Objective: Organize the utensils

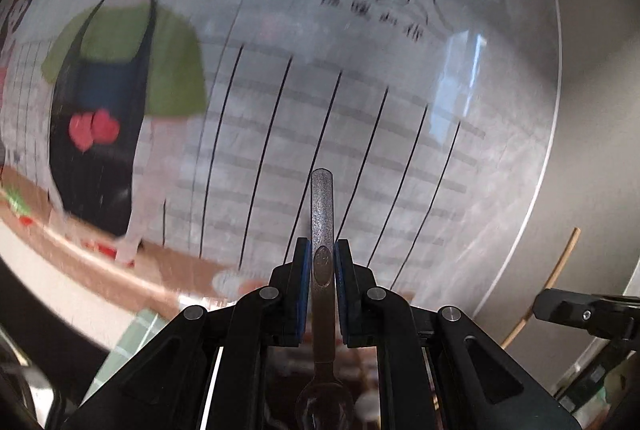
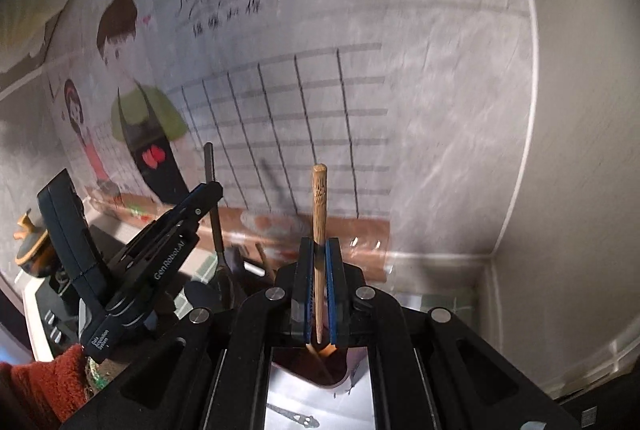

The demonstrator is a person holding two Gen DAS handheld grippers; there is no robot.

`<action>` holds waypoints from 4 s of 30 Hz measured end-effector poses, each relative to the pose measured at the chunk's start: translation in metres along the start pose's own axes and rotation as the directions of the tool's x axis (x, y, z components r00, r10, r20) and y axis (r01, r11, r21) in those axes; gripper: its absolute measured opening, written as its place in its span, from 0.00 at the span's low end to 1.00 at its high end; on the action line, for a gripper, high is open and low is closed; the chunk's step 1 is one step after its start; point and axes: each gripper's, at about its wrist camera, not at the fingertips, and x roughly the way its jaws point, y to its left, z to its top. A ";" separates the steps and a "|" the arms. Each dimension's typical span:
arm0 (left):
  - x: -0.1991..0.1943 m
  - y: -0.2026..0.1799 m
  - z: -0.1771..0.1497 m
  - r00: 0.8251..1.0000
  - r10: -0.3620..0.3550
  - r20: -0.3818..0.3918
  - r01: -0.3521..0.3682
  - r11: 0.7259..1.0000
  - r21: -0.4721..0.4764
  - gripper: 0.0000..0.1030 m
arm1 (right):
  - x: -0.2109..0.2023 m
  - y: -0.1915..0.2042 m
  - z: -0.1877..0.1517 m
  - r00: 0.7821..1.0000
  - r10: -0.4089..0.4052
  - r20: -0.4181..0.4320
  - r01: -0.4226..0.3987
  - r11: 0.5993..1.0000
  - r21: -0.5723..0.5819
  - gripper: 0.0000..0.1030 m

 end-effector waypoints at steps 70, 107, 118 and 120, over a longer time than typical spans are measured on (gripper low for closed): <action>-0.154 0.073 -0.117 0.719 0.076 -0.690 -0.168 0.984 -0.066 0.34 | -0.029 0.043 -0.215 0.856 0.131 -0.500 -0.125 0.991 0.045 0.29; -0.139 0.064 -0.128 0.684 0.082 -0.725 -0.191 0.979 -0.070 0.41 | 0.082 0.000 -0.155 0.897 0.020 -0.442 -0.016 1.000 0.013 0.08; -0.134 0.082 -0.128 0.682 0.107 -0.723 -0.257 0.961 -0.101 0.41 | 0.076 0.010 -0.173 0.866 0.076 -0.495 -0.080 0.997 0.012 0.06; -0.126 0.077 -0.127 0.687 0.103 -0.720 -0.245 0.965 -0.096 0.41 | 0.061 0.019 -0.187 0.853 0.126 -0.506 -0.123 0.992 0.039 0.06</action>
